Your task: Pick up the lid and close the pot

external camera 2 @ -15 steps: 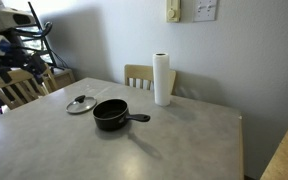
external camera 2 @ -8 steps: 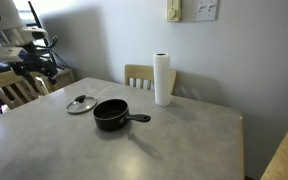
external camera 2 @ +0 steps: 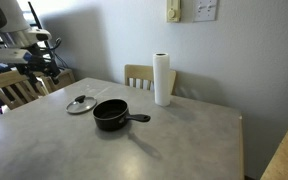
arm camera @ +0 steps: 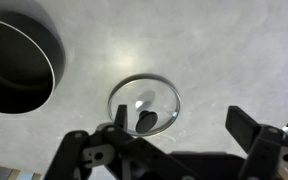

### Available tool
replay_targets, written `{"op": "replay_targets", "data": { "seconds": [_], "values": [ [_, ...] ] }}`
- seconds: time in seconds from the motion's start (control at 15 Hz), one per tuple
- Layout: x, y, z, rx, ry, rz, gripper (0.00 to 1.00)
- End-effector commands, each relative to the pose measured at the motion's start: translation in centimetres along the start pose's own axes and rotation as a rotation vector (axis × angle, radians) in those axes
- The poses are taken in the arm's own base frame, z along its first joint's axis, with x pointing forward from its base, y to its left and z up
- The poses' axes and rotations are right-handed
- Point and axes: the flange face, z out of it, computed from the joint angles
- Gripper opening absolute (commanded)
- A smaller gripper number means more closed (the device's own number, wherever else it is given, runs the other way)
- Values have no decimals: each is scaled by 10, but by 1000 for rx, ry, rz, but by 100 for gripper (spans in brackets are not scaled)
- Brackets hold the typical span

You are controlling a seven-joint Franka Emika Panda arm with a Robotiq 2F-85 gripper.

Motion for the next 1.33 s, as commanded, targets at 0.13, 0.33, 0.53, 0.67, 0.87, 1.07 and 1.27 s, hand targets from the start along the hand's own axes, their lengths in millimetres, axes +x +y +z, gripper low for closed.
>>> {"op": "replay_targets", "data": {
  "seconds": [0.13,0.33,0.53,0.67,0.87,1.07,1.27],
  "values": [
    [41,14,25,-62,227,197,100],
    [59,39,46,-162,276,263,100],
    [92,37,66,-246,215,319,100],
    [76,40,60,-223,228,316,100],
    [84,35,66,-220,225,315,100],
    [83,35,61,-193,228,321,100],
    [97,9,65,-97,240,316,100]
  ]
}}
